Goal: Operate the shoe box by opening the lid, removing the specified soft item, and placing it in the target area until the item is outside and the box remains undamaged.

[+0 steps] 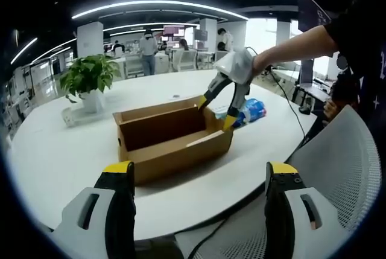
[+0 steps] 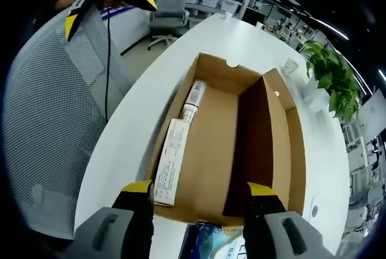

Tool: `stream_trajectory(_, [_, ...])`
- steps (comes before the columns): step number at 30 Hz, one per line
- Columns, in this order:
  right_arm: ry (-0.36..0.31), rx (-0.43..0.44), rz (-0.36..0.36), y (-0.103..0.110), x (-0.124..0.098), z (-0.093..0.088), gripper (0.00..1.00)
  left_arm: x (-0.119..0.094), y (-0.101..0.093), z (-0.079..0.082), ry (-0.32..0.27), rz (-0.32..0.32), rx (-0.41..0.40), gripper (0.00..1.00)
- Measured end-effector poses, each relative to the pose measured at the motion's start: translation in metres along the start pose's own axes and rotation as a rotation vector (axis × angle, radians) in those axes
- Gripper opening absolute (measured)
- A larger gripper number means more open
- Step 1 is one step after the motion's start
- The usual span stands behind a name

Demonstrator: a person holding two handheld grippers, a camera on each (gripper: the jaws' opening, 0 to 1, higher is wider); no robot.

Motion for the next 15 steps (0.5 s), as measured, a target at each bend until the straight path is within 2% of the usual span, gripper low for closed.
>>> stream_trajectory(6, [-0.003,0.027,0.052,0.0,0.009,0.001,0.54,0.0,0.001,0.0,-0.002,0.008,-0.007,0.86])
stream_trajectory(9, [0.014,0.024,0.057,0.002,0.013,-0.002,0.54,-0.001,0.001,0.0,-0.006,0.014,-0.012,0.86])
stream_trajectory(12, [0.044,-0.022,0.043,0.002,0.017,-0.006,0.54,-0.001,0.002,0.0,-0.009,0.019,-0.018,0.86])
stream_trajectory(13, [0.02,-0.007,0.06,0.002,0.017,-0.004,0.54,-0.001,0.002,0.0,-0.01,0.02,-0.02,0.86])
stream_trajectory(15, [0.027,-0.007,0.045,-0.001,0.016,-0.004,0.56,-0.002,0.002,0.0,-0.012,0.023,-0.023,0.86])
Point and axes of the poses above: the point that each gripper's makers call its tool centre point, and the gripper's own axes: x roughly forward along the fingers, y roughly to its left, z roughly out of its top, the point moved 9 cm from there along -x, roughly backward along the fingers, and after that the axes turned 2 degrees about y, right-handed, at the moved point
